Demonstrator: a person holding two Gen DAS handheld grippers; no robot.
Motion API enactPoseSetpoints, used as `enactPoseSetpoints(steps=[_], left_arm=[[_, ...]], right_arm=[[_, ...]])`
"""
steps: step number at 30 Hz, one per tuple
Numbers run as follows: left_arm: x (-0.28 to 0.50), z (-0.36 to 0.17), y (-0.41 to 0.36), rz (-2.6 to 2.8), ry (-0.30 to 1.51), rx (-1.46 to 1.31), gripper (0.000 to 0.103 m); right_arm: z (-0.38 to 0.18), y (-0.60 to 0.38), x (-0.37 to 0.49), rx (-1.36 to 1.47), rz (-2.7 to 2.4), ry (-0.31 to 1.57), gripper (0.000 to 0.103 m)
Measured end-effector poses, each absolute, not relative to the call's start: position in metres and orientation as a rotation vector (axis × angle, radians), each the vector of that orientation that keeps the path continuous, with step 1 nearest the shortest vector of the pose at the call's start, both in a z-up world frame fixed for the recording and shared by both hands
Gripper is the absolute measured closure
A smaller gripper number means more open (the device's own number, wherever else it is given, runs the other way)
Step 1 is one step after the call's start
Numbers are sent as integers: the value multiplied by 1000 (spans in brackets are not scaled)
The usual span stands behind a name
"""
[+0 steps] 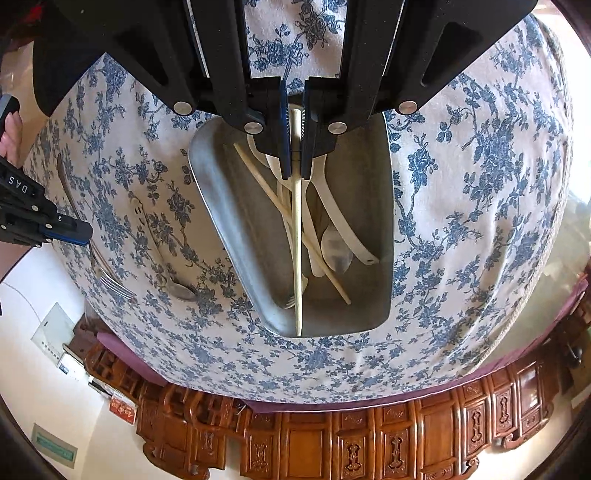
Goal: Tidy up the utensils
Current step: 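Carry the chopstick into the tray and open the left gripper while the right gripper holds the fork, then carry the metal fork into the grey tray and open the right gripper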
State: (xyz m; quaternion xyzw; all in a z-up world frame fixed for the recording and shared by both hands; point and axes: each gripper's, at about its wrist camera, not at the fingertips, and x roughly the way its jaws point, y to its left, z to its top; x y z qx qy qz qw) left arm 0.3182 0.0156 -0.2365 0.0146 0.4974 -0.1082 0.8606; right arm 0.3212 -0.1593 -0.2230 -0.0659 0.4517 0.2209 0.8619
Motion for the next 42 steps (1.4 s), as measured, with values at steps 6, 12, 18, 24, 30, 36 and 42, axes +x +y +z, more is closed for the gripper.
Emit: enactPoseSetpoints(steps=[6,12,18,24,30,36,42], left_arm=[[327,-242,13,-222,1067,47,99],[321,-235,18,-222,1033,35,96],[305,-217,36,-209,979,-1,82],[289,-206,64,-175,951,-35,81],[278,-201,84,-152,938,-55,81],[272,-196,91,-147,923,-65,81],[268,-185,97,-137,888,-67,76]], right_arm=[[-224,-161,323,-141,460,948,95],[-218,-160,325,-143,462,941,95],[-206,-144,324,-151,487,921,95],[-193,-117,320,-190,513,876,95],[-190,-100,317,-195,527,855,95],[-170,-89,308,-199,550,815,95],[-139,-70,303,-188,600,766,95]])
